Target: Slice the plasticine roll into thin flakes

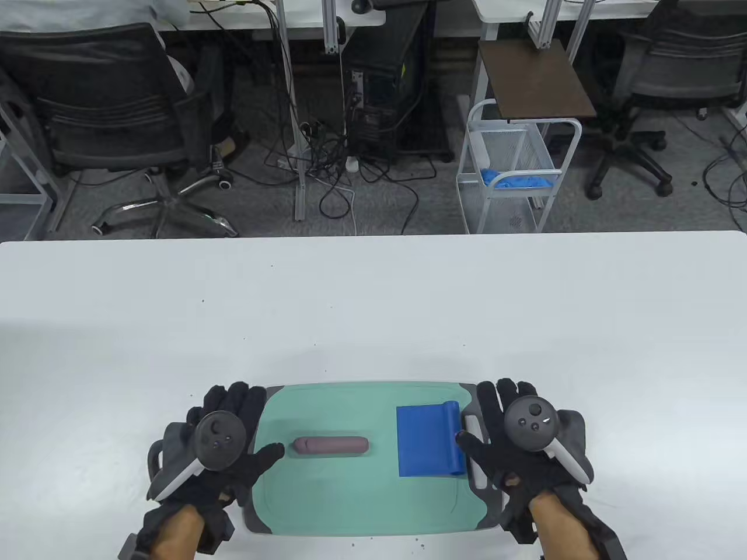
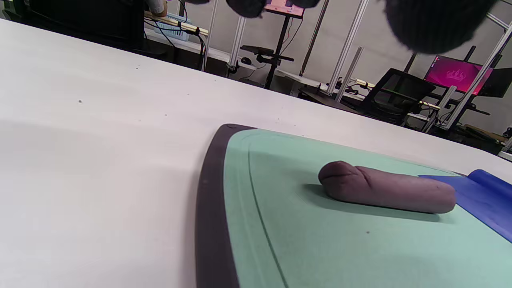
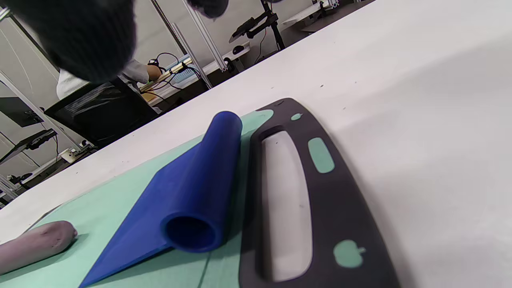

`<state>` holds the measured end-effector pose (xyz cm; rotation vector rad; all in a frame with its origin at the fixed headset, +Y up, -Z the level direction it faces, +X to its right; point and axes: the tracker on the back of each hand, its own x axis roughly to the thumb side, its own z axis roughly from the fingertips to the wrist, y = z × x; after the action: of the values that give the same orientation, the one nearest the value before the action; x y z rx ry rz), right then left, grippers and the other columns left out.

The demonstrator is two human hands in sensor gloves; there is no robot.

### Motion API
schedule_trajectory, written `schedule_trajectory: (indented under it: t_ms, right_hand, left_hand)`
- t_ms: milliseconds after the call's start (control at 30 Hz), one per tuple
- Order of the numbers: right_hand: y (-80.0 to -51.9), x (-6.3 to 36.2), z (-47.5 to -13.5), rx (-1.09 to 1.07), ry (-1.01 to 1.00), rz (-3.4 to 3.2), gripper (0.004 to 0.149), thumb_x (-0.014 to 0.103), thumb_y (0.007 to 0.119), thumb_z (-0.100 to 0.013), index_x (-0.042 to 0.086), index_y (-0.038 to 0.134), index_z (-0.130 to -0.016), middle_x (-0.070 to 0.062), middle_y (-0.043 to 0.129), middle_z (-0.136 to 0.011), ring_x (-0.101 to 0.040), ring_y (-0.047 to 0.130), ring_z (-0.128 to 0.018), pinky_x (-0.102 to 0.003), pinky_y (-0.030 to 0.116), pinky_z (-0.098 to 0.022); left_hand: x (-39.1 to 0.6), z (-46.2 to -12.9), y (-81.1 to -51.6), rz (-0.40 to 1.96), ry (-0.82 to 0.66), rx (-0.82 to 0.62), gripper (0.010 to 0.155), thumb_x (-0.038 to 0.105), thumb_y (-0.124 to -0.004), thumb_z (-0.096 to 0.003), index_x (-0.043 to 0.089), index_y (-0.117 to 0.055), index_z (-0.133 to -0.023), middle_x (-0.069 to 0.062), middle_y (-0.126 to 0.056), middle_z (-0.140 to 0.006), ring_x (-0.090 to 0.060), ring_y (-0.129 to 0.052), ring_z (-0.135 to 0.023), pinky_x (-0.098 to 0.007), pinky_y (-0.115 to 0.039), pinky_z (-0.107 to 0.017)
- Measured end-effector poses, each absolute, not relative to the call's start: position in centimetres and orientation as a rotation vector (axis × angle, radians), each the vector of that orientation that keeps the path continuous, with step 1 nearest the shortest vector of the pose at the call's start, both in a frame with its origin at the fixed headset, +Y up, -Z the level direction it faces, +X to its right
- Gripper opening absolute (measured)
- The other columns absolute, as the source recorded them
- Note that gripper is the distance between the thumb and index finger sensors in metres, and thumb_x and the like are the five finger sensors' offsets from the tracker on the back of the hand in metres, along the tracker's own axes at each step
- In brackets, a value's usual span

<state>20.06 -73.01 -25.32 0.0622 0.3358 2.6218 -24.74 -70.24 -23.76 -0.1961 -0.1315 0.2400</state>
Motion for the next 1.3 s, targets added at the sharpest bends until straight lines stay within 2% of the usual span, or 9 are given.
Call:
schedule_trajectory:
  t_ms: [333,700,833,1000,1300]
  right_hand:
    - [-72.8,20.1,-25.2,0.053,0.335,2.621,0.091,0.059,0.077,-0.042,0.026,0.030,-0.113,-0.012,0.013,-0.118,-0.043,0.001,-0.105,-0.069,0.011,-0.073]
    - [-72.9,20.1,-24.9,0.010,0.315,2.635,0.091,0.060,0.076,-0.042,0.025,0.030,-0.112,-0.015,0.020,-0.117,-0.047,0.012,-0.105,-0.069,0.026,-0.074]
    - [-72.5,19.4,-24.9,0.004,0.297,2.675,0.091,0.060,0.076,-0.042,0.023,0.031,-0.112,-0.017,0.026,-0.117,-0.050,0.022,-0.105,-0.069,0.036,-0.073]
    - [-72.1,18.1,-25.2,0.004,0.282,2.729,0.091,0.060,0.076,-0.042,0.022,0.032,-0.112,-0.020,0.037,-0.116,-0.053,0.042,-0.102,-0.067,0.051,-0.069]
    - [-73.2,14.8,-26.3,-0.073,0.414,2.866,0.091,0.056,0.079,-0.043,0.014,0.034,-0.111,-0.023,0.058,-0.107,-0.052,0.068,-0.088,-0.060,0.068,-0.058]
  left_hand:
    - [-24.9,-23.9,-70.2,0.241,-0.121,-0.202,0.090,0.074,-0.068,-0.0327,0.039,-0.032,-0.108,0.003,-0.032,-0.123,-0.038,-0.033,-0.116,-0.066,-0.040,-0.079]
    - [-24.9,-23.9,-69.9,0.277,-0.133,-0.185,0.089,0.073,-0.067,-0.0336,0.039,-0.033,-0.108,0.004,-0.034,-0.123,-0.038,-0.037,-0.116,-0.065,-0.042,-0.079]
    - [-24.8,-23.9,-69.9,0.282,-0.143,-0.187,0.088,0.073,-0.067,-0.0340,0.039,-0.033,-0.108,0.004,-0.035,-0.123,-0.038,-0.037,-0.116,-0.065,-0.042,-0.079]
    - [-24.4,-23.8,-69.8,0.287,-0.160,-0.185,0.088,0.073,-0.067,-0.0341,0.039,-0.034,-0.108,0.004,-0.035,-0.123,-0.038,-0.038,-0.116,-0.065,-0.042,-0.079]
    - [-24.1,-23.7,-69.9,0.292,-0.170,-0.196,0.087,0.072,-0.067,-0.0346,0.039,-0.034,-0.108,0.004,-0.036,-0.123,-0.038,-0.039,-0.115,-0.065,-0.043,-0.079]
